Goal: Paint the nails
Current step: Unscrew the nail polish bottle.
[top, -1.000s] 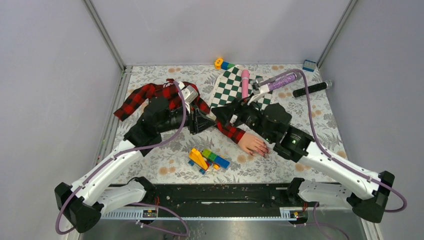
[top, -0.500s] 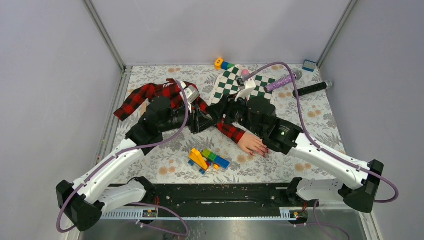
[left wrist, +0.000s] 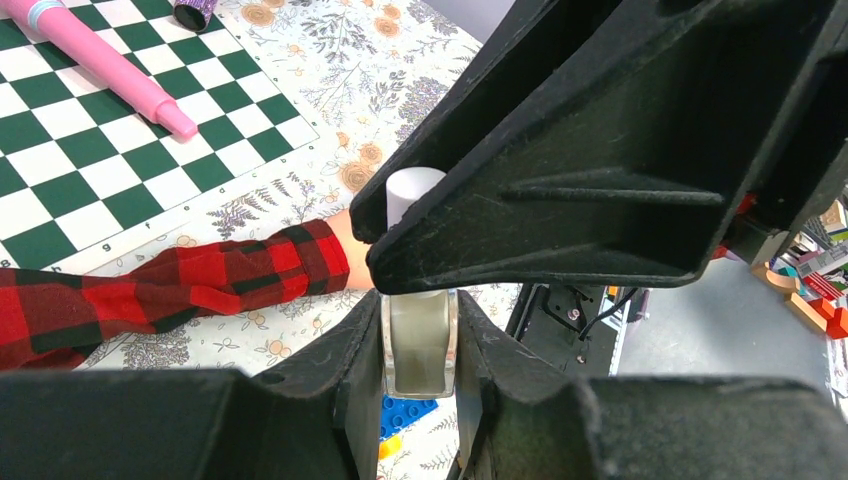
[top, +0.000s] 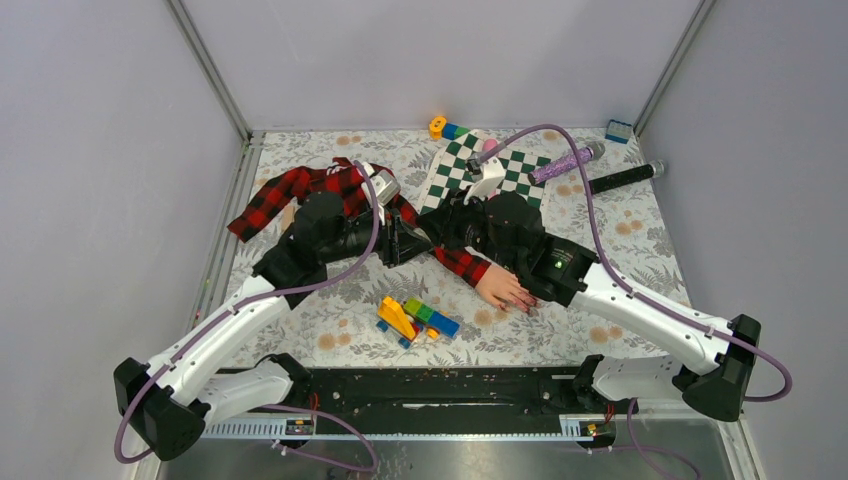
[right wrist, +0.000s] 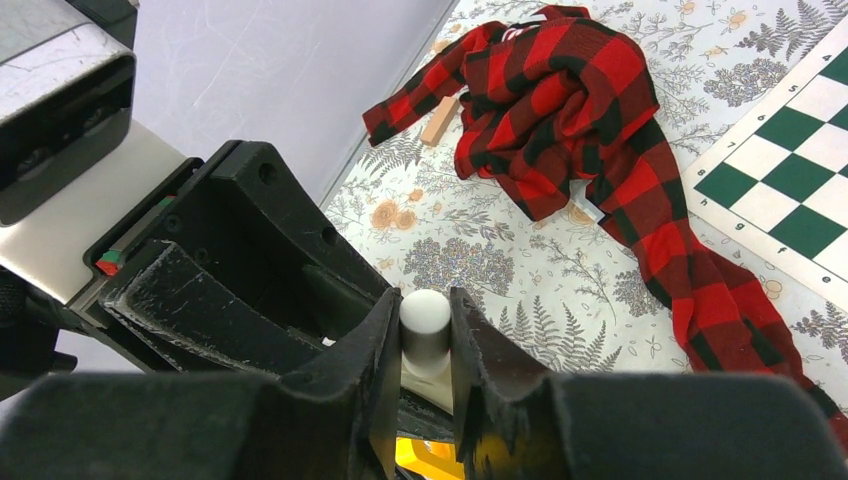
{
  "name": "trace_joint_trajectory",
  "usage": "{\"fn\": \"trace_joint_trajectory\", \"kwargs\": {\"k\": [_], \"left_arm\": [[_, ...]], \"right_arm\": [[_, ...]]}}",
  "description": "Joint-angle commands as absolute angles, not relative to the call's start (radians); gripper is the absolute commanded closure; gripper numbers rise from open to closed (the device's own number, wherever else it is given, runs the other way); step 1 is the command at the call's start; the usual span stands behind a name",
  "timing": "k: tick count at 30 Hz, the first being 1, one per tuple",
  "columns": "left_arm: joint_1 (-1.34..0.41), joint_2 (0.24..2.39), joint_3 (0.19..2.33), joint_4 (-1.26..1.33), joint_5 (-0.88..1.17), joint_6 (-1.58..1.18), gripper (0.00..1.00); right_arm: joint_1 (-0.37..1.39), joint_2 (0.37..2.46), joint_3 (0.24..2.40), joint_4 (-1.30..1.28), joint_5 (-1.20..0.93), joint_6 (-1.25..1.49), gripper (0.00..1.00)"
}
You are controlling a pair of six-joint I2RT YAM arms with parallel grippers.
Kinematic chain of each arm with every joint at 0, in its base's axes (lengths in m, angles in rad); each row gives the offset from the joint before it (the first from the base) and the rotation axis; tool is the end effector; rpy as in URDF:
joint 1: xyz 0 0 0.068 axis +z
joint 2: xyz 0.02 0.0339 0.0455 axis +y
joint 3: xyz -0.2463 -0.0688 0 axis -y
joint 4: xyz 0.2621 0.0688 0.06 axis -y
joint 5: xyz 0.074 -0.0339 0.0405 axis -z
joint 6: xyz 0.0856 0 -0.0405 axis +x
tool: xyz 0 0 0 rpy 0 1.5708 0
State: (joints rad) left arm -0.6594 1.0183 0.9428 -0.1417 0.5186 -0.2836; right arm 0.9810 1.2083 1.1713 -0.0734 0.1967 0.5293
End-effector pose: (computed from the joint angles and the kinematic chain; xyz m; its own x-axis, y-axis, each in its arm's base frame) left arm 0.2123 -0.2182 0.3312 -0.4194 0.0177 -0.9076 0.8304 0.4113 -0.3758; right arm 0.2107 0.2847 0.3767 -0.4099 0.2779 -0.8688 -0.5793 0.6564 0.4833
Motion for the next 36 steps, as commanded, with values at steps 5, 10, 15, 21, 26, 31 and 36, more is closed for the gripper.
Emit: {"fn": "trace_joint_trajectory", "kwargs": {"k": [5,10,15,21,26,31,36], "left_arm": [[-0.621,1.011,0.968,-0.007,0.646,-0.348,1.00],[-0.605,1.019,0.954,0.079,0.764,-0.385,1.00],[-0.595,1.012,0.929,0.219,0.913,-0.453,1.00],[-0.595,1.007,0.891,0.437,1.043,-0.578,1.00],[-0.595,1.023,0.858,0.637,1.119,-0.720,1.00],[-0.595,1.033,0.854,0.692,1.144,-0.759,1.00],[-0.597,1.036,0.849,0.744,1.167,-0.794,1.00]], "right_arm": [[0.992,1.148,1.175,-0.013,0.198,0.473,1.00],[0.989,1.116,1.169,-0.019,0.118,0.409,1.00],[0.964,1.092,1.171,-0.038,-0.020,0.387,1.00],[0.904,1.039,1.111,0.064,-0.287,0.408,1.00],[0.873,1.022,1.073,0.153,-0.466,0.439,1.00],[0.870,1.028,1.063,0.211,-0.595,0.444,1.00],[0.867,1.048,1.063,0.253,-0.688,0.456,1.00]]}}
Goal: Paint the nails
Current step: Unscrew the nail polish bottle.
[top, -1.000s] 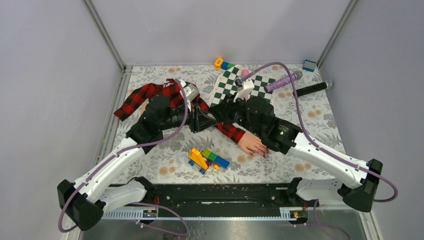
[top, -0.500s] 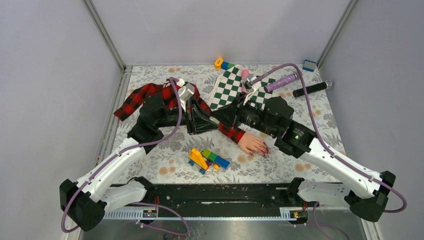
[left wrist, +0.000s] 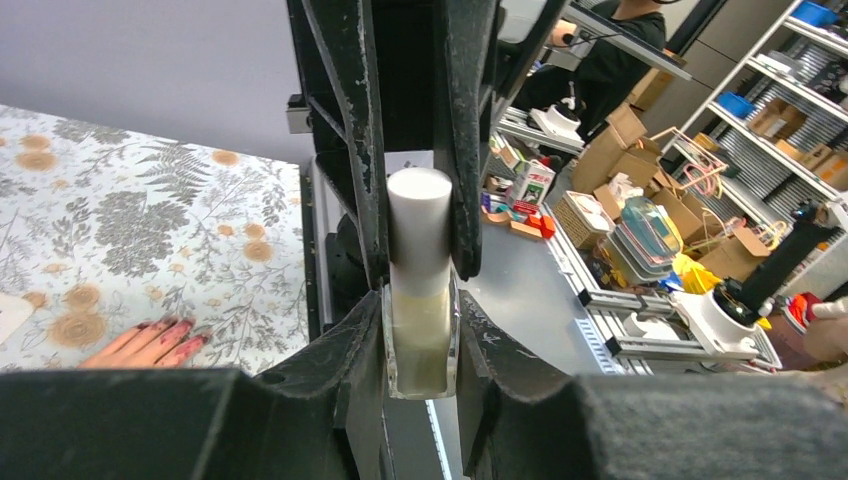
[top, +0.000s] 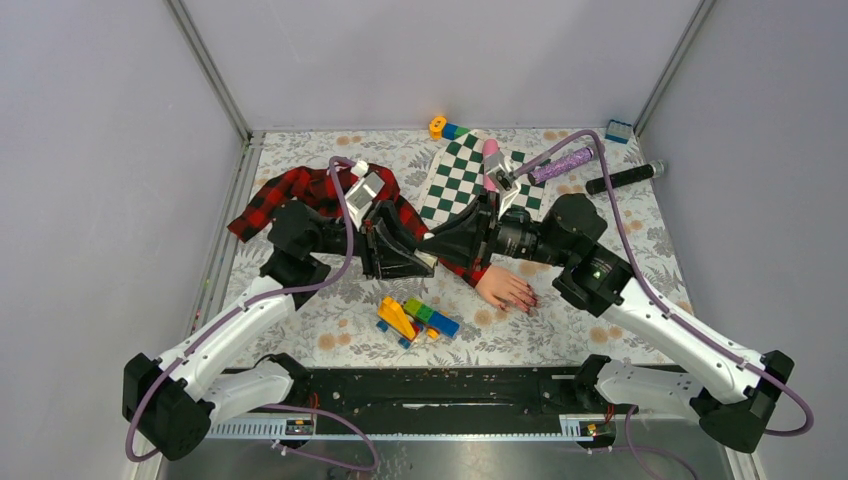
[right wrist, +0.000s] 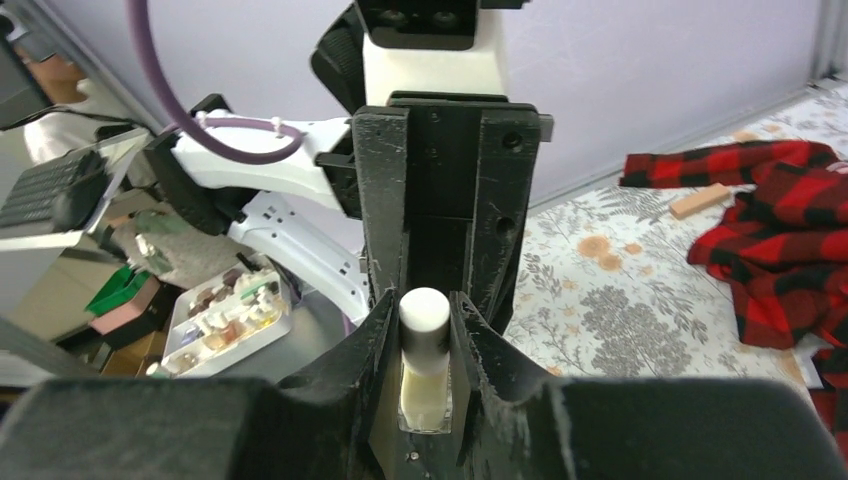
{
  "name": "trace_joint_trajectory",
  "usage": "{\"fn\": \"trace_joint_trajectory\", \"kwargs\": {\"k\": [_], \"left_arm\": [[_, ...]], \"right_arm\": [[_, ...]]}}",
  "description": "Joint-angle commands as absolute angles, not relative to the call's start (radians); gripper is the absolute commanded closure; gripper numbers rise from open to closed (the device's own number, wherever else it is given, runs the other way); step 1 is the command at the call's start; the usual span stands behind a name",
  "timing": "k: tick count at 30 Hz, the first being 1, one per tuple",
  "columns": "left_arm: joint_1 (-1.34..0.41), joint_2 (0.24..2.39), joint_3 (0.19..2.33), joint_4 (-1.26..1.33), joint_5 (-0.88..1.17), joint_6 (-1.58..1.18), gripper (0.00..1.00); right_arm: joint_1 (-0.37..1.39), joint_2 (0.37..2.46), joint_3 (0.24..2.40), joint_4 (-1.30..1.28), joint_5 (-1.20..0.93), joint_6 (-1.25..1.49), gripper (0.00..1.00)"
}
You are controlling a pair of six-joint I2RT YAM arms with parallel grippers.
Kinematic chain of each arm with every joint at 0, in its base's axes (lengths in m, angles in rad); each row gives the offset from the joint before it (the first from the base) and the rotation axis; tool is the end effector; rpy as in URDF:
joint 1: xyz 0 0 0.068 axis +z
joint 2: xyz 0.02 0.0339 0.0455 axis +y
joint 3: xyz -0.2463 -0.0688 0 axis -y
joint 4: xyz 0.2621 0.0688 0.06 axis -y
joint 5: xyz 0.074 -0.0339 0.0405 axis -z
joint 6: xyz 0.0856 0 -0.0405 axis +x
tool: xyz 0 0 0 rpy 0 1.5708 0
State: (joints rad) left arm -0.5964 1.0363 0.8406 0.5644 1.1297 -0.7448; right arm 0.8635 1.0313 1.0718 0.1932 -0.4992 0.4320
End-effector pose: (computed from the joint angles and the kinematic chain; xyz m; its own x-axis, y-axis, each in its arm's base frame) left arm 0.1769 -0.2137 0.3732 -0.4164 -0.0671 -0.9067 0.8915 -0.2258 -0.3927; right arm 0.1625 0.2532 0.4299 -0.2695 0.2505 -0.9299 -0.9439 0.1229 0.3066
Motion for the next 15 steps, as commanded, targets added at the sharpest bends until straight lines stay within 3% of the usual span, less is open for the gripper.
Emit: {"fn": "trace_joint_trajectory", "kwargs": {"k": [1,15], "left_arm": [[-0.597,1.037,0.847,0.754,1.169,-0.803,1.00],[-0.598,1.059,0.839,0.829,1.187,-0.854,1.00]], "right_arm": [[0.866,1.051,1.063,0.260,-0.709,0.459,1.00],[0.855,1.072,1.062,0.337,-0.812,0.506,0.99]]}}
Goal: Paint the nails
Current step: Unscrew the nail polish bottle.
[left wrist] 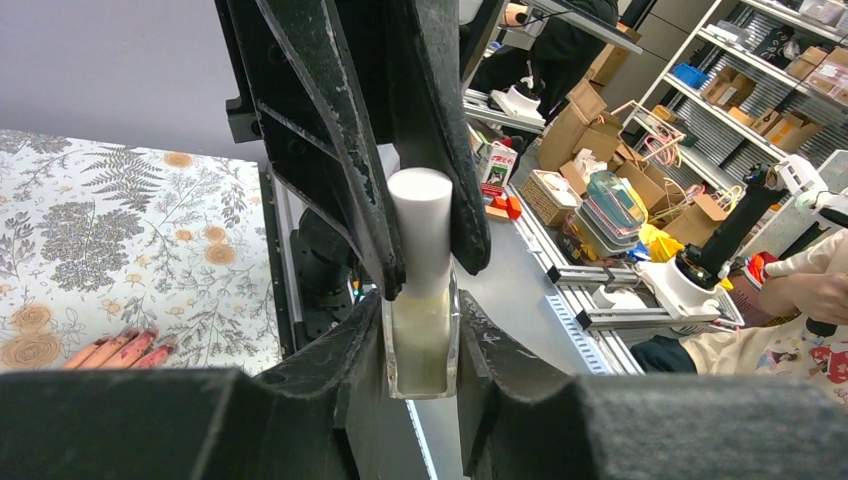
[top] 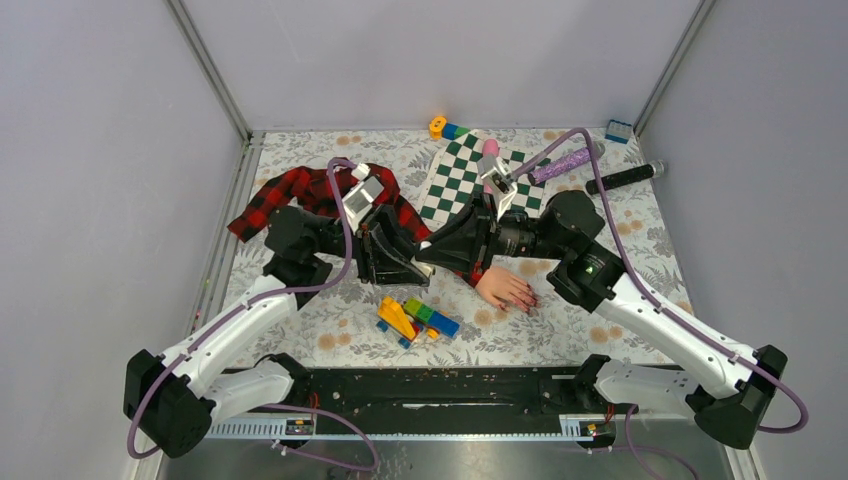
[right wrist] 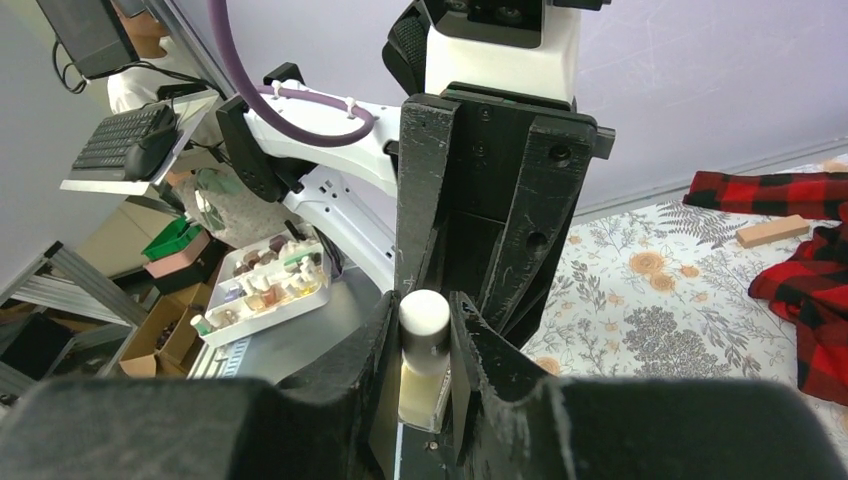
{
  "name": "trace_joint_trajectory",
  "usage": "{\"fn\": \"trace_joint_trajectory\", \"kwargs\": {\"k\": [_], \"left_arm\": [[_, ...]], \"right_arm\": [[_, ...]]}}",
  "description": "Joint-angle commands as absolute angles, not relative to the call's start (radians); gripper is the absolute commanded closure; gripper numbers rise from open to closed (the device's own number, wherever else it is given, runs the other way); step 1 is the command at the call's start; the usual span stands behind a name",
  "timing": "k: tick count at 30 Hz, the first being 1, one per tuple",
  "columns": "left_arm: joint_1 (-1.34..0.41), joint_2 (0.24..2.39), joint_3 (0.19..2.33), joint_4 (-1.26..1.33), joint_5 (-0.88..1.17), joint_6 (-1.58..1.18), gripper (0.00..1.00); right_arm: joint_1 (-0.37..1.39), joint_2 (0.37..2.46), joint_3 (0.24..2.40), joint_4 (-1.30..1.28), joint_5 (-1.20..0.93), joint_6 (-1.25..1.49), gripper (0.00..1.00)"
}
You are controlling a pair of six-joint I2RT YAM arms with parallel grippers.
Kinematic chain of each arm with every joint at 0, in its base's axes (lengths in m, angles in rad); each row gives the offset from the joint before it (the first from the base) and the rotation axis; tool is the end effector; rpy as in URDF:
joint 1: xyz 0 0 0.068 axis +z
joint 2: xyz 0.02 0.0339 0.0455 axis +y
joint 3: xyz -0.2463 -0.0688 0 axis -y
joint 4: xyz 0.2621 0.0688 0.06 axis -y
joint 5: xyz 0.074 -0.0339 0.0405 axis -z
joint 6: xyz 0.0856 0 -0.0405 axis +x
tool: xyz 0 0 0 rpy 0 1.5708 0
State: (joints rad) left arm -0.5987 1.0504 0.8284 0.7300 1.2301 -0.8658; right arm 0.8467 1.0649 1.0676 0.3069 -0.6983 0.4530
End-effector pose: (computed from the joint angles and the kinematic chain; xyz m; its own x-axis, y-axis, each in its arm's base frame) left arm 0.1661 -0.2110 0.3779 -0.4011 -0.0344 -0.9154 0.8689 -0.3307 -0.3683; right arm 0.1545 0.2578 0.4322 -0.2472 0.2265 -0.9421 -0.9690 -0.0561 0.2407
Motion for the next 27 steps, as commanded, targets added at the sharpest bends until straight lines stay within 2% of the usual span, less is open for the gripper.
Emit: {"fn": "trace_joint_trajectory", "kwargs": {"k": [1,4,6,8,11,15,21,27], "left_arm": [[-0.598,1.058,0.839,0.820,1.182,-0.842,1.00],[-0.598,1.036,0.857,0.648,1.142,-0.724,1.00],[-0.610,1.004,0.883,0.437,1.075,-0.561,1.00],[-0.632,0.979,0.921,0.204,0.962,-0.391,1.00],[-0.653,0.962,0.952,0.035,0.742,-0.271,1.00],[-0.659,0.956,0.970,-0.065,0.553,-0.232,1.00],[-0.670,0.981,0.987,-0.116,0.477,-0.232,1.00],[-0.674,0.997,0.994,-0.136,0.452,-0.230,1.00]], "right_arm": [[0.850,1.069,1.060,0.328,-0.779,0.510,0.88],[0.823,1.052,1.056,0.275,-0.653,0.530,0.35],[0.797,1.040,1.057,0.218,-0.571,0.549,0.20],[0.771,1.028,1.046,0.190,-0.517,0.564,0.14],[0.752,0.998,1.011,0.177,-0.408,0.580,0.11],[0.752,0.959,0.985,0.134,-0.229,0.575,0.12],[0.757,0.946,0.938,0.187,-0.110,0.628,0.22],[0.842,1.018,1.007,0.130,0.018,0.593,0.32]]}}
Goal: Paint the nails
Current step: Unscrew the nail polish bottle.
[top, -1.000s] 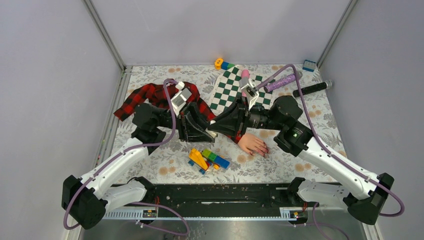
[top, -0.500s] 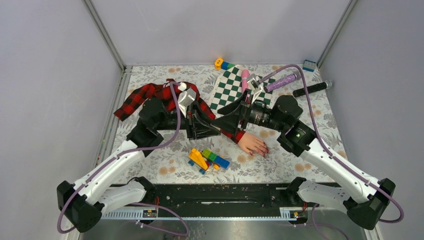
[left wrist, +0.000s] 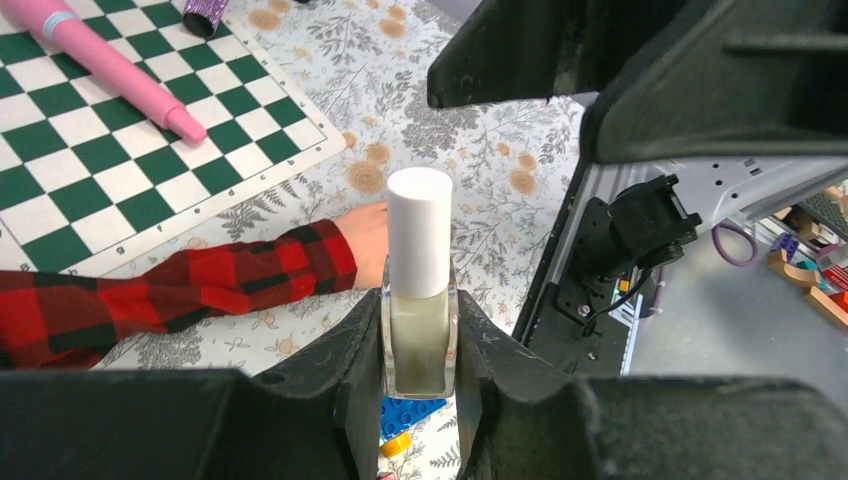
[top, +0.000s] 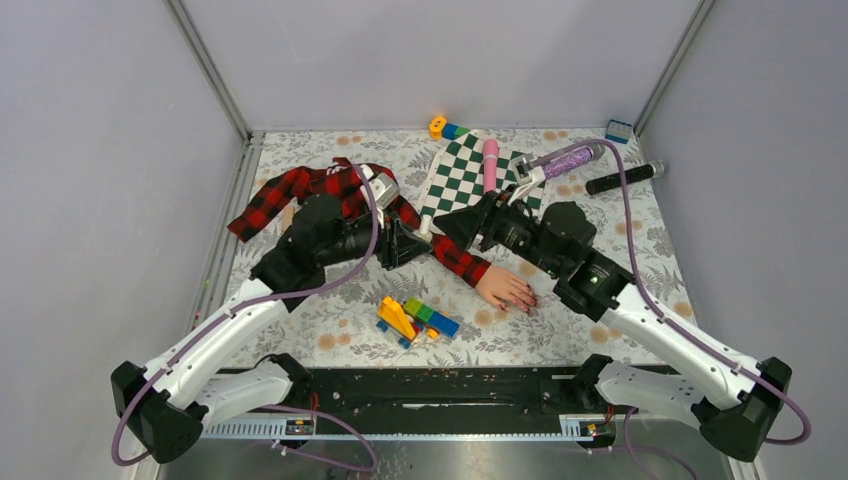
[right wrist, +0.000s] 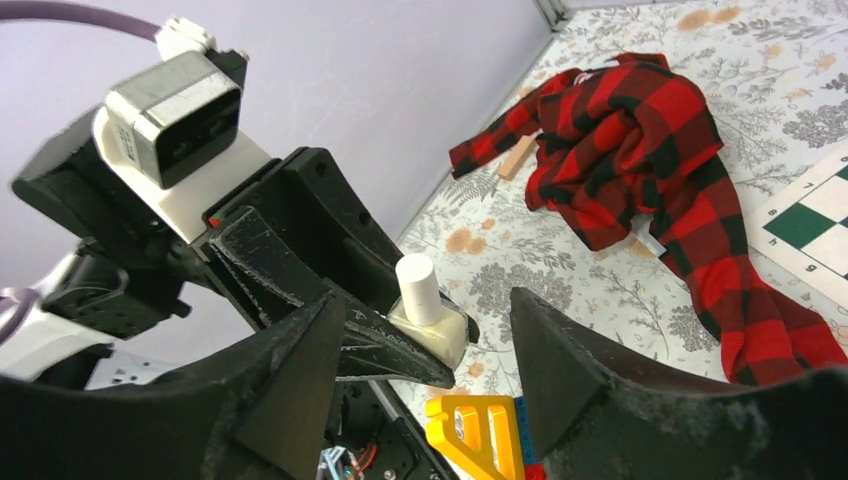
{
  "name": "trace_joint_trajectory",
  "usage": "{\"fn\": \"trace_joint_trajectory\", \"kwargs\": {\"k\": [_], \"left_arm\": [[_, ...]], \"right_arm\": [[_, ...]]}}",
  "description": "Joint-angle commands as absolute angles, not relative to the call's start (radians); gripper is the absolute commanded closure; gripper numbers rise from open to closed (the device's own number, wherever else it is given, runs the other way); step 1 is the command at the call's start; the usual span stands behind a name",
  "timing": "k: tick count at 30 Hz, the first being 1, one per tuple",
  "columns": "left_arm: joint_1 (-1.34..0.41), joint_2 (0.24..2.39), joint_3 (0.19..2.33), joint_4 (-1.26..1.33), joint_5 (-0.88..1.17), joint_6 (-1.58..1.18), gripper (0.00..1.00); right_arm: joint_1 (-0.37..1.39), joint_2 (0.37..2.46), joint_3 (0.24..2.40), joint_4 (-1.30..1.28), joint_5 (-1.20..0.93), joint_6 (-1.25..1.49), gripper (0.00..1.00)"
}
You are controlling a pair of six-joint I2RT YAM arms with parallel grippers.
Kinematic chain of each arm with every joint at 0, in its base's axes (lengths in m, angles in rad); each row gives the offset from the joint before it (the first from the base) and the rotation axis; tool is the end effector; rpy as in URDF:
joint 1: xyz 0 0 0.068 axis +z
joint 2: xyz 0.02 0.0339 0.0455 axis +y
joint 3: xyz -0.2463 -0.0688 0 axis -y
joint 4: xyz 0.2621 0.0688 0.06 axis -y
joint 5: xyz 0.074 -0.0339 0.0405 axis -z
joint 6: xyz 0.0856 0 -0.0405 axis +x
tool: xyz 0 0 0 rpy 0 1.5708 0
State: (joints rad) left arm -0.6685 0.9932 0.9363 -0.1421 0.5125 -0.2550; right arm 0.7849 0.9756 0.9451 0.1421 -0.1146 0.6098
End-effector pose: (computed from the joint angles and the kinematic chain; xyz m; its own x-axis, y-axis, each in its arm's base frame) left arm 0.2065 -0.2166 0.3355 -0.3815 0.0212 -0.9241 0.8486 0.4044 -0.3411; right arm 0.2080 0.2216 0.3871 -0.3836 0.4210 -0.8220 -0.6866 0.4652 0.5587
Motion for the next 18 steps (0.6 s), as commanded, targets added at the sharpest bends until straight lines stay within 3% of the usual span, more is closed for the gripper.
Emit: {"fn": "trace_joint_trajectory", "kwargs": {"k": [1,5,16,18], "left_arm": [[-0.675,0.998,0.994,-0.137,0.451,-0.230,1.00],[-0.675,1.004,0.998,-0.148,0.445,-0.225,1.00],[-0.675,1.010,1.001,-0.152,0.449,-0.224,1.00],[-0.675,1.016,1.005,-0.159,0.452,-0.219,1.00]], "right_arm": [[0.858,1.035,1.025,0.115,0.041,0.589,0.36],[0.904,1.102,1.096,0.057,0.067,0.577,0.48],[0.926,1.169,1.141,0.011,0.098,0.593,0.52],[0.927,1.179,1.143,0.020,0.081,0.600,0.57]]}}
